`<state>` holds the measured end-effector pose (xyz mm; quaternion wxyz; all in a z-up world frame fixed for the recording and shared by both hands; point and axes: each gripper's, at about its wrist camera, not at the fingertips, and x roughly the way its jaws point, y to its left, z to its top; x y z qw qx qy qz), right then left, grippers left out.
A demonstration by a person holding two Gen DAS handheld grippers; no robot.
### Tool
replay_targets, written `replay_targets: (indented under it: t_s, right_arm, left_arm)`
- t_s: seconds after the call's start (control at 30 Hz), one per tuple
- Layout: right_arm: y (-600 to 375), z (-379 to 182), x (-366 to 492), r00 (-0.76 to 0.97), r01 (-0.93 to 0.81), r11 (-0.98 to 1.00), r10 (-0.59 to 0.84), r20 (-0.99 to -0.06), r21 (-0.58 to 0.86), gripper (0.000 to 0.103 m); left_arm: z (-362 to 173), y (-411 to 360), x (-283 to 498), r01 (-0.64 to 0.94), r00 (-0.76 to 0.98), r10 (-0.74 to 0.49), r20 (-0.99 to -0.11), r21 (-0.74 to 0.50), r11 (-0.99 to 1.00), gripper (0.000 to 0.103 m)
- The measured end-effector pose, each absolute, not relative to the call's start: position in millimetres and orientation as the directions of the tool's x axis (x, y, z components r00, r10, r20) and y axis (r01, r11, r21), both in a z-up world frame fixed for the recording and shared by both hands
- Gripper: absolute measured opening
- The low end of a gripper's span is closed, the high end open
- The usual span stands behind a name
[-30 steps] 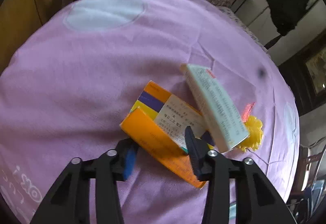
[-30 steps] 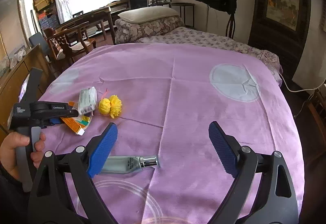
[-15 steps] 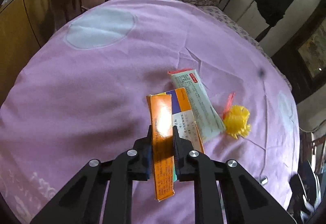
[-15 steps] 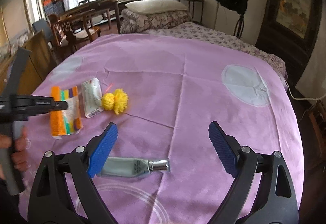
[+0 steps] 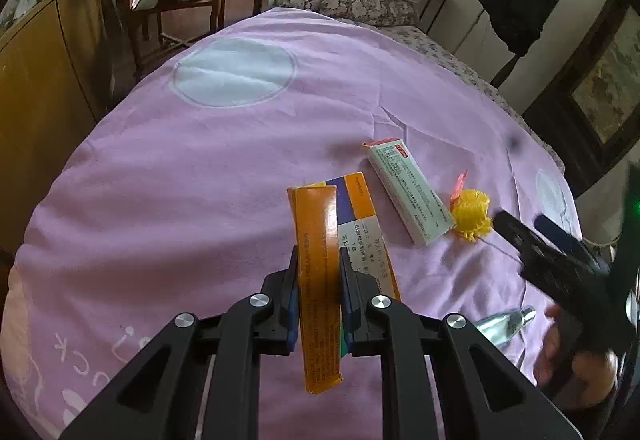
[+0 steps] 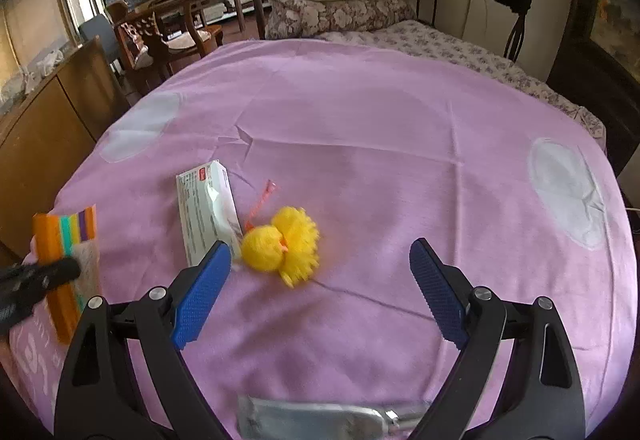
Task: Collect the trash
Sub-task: 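Grasp the yellow flower with the right tool while the left tool holds the box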
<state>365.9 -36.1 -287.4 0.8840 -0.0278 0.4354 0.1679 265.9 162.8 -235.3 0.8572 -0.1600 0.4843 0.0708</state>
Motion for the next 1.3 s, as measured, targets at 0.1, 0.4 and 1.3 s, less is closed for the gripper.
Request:
replay_targets:
  t_s: [0.1, 0.4, 1.3]
  right_arm:
    - [-22, -297, 376, 0.546, -0.305, 0.948, 0.252, -0.799, 0.091, 0.087]
    - [-14, -328, 393, 0.44, -0.26, 0.954, 0.254, -0.861, 0.148, 0.069]
    - [-93, -199, 221, 0.671, -0.248, 0.965, 0.234, -0.703, 0.083, 0.038]
  left_arm:
    - [-236, 166, 263, -0.267, 0.524, -0.031, -0.851, -0.199, 0.943, 0.017]
    - [-239, 168, 259, -0.253, 0.522, -0.032, -0.852, -0.191, 0.948, 0.017]
    - [-151, 136, 163, -0.138, 0.657, -0.07, -0.75, -0.211, 0.968, 0.017]
